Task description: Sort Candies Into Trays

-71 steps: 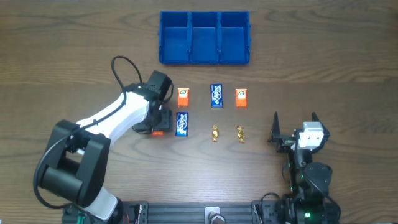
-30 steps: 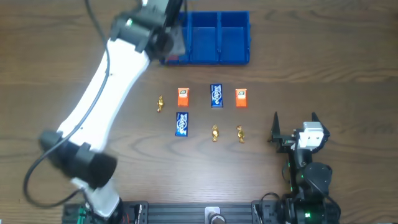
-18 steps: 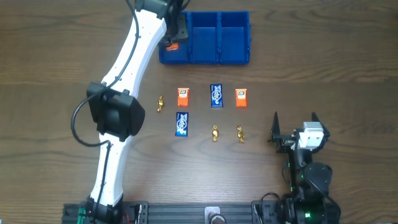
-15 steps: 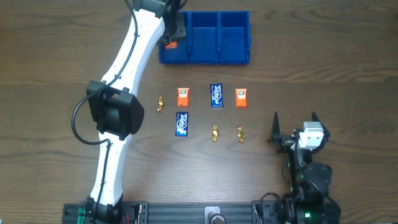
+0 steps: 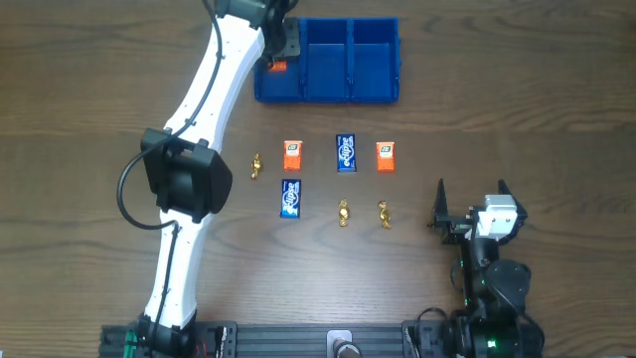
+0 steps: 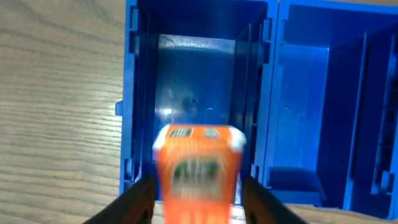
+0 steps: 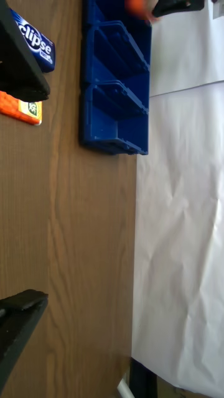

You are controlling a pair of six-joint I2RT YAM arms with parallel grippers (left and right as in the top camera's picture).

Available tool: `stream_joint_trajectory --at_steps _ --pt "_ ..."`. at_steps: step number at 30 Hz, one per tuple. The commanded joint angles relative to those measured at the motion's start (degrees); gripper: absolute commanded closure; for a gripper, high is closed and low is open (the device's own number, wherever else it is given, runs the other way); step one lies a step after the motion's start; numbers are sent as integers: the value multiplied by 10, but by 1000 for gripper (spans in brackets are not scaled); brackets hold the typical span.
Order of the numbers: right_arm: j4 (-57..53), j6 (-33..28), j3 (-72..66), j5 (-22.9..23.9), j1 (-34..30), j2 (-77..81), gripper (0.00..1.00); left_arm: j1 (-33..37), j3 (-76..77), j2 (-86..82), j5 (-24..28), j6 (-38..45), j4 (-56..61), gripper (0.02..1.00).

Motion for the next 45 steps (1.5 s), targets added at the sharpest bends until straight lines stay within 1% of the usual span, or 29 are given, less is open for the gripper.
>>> stream_joint_trajectory --at_steps 1,2,5,6,9,12,15,19,22,26,29,33,41,45 --pt "-4 -6 0 -1 3 -3 3 0 12 11 -1 9 4 189" --pt "-4 -6 0 -1 3 -3 3 0 12 10 -1 9 4 156" --pt "-4 -6 0 -1 3 -3 3 -10 12 -16 -8 9 2 145" --pt "-4 -6 0 -1 3 -3 3 -17 12 -29 -12 9 -2 126" --pt "-4 -6 0 -1 3 -3 3 -42 -9 -82 -18 8 -27 117" --pt "-4 -6 0 -1 3 -3 3 -78 -100 -160 -33 -14 -28 115" --pt "-4 -6 0 -1 3 -3 3 -108 -231 -230 -43 -35 7 104" --pt "-4 -6 0 -1 3 -3 3 -131 -407 -279 -26 -64 77 112" --pt "-4 -6 0 -1 3 -3 3 -137 -493 -278 -22 -89 113 119" --pt "-4 -6 0 -1 3 -3 3 -130 -576 -278 4 -92 175 128" --pt "-4 -6 0 -1 3 -3 3 -123 -619 -278 20 -92 211 130" --pt "-4 -6 0 -1 3 -3 3 -122 -649 -278 21 -92 236 132" --pt "-4 -6 0 -1 3 -3 3 -116 -652 -254 29 -84 260 134" --pt "-4 -6 0 -1 3 -3 3 -116 -652 -243 29 -88 269 180"
